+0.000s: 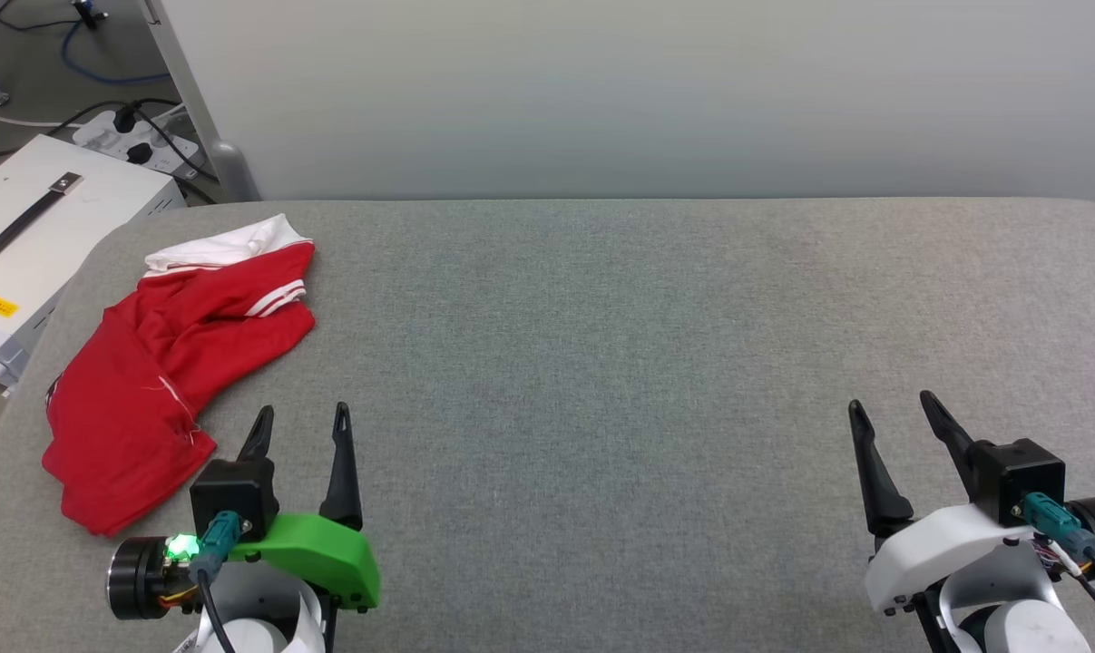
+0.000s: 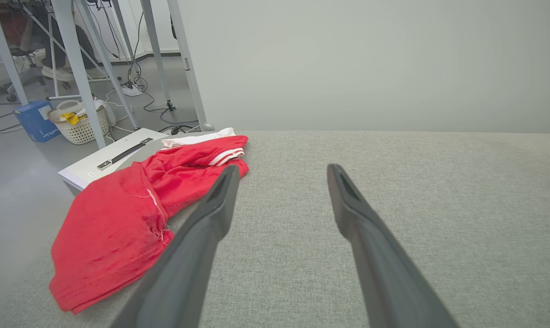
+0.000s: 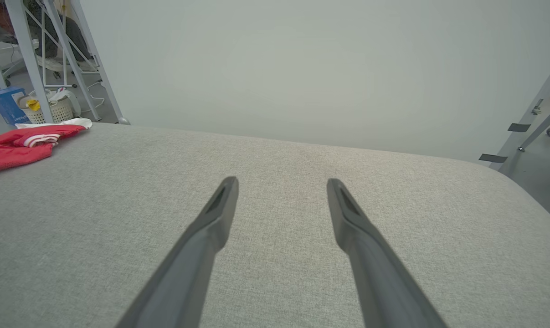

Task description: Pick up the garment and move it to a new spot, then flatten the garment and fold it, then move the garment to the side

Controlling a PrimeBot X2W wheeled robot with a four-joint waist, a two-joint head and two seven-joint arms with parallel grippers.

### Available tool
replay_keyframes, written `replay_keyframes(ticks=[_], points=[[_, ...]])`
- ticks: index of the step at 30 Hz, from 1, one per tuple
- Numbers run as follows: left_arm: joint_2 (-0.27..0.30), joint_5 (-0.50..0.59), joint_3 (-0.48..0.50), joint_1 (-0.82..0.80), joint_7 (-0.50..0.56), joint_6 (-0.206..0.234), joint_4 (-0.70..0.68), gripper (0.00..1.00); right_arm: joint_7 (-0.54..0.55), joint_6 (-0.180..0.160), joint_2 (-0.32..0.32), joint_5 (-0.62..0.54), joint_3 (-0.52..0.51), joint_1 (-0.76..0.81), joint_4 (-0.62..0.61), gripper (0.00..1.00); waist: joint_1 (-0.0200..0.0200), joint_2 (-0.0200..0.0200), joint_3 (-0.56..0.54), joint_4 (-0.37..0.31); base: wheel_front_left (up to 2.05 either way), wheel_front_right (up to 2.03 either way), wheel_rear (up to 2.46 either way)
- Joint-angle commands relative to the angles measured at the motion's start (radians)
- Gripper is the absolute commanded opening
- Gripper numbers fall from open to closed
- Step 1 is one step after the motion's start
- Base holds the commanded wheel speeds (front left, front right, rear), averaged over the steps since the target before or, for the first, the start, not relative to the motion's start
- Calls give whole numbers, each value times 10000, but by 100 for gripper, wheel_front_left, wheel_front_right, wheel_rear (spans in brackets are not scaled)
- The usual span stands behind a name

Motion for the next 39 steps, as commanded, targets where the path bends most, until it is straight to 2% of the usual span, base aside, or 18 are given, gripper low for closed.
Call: replay_keyframes(ticks=[1,39], points=[[-10,-120,-10,36,-101,-45,52,100,-127,-2,-4,131,-34,-110,10,100,0,24,1,-1,0,0,0],[-25,-828,-10,218,-927,-182,281,100,-941,-5,-6,535,-160,-214,50,100,0,61,3,-4,0,0,0]])
